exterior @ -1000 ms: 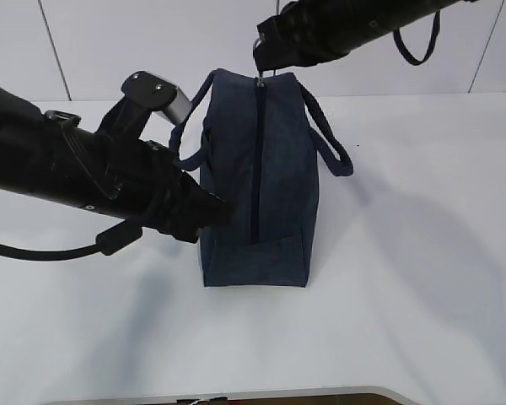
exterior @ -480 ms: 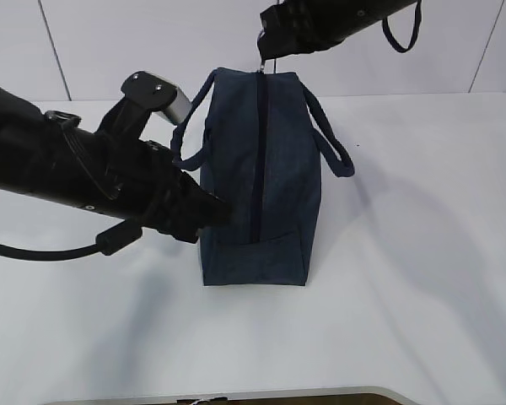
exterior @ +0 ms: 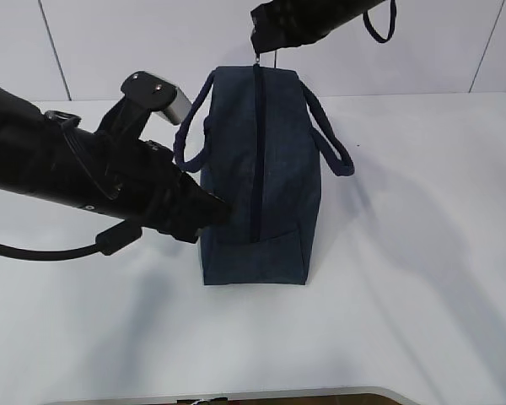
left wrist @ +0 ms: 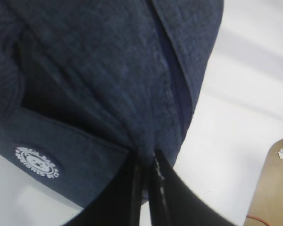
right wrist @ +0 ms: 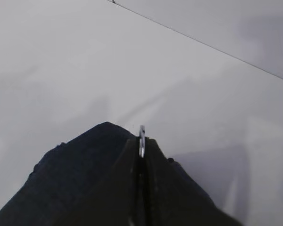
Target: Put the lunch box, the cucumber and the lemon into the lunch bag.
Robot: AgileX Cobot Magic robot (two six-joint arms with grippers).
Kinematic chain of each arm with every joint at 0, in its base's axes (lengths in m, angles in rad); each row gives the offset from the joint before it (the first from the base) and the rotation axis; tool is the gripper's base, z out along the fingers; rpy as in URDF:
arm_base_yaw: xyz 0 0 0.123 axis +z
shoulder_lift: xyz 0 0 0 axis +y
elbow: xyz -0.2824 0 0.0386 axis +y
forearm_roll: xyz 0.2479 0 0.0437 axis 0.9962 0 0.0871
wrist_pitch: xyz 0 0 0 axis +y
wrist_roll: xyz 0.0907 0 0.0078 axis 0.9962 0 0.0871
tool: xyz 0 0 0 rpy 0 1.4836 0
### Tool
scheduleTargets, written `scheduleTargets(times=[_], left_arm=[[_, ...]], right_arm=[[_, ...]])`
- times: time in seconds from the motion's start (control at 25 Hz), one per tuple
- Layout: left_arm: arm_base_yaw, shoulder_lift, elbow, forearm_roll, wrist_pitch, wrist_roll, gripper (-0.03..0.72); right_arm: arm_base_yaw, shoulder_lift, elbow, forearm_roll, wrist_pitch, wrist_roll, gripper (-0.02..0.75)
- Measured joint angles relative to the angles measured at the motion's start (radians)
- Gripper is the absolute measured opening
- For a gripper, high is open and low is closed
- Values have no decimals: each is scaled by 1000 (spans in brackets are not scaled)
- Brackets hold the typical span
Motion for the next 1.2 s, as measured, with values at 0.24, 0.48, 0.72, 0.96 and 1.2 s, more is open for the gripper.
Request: scheduleTargets(times=[0.24,0.48,0.72,0.96,1.2], left_arm=[[0,0,0,2,0,0,-15],[0,0,0,2,-3,0,-15],[0,0,0,2,-4,0,-15],[0,0,0,4,-14,0,-15],[0,0,0,18,-80,0,-15]], right_arm=[[-2,79,-107,-43,13,36,5],[-24,136,-162,-47,17,52,5],[-47,170,-179,-47,30,54,5],[-53,174,-181,-118,93,54,5],[-58,164,-183,-185,188,54,5]])
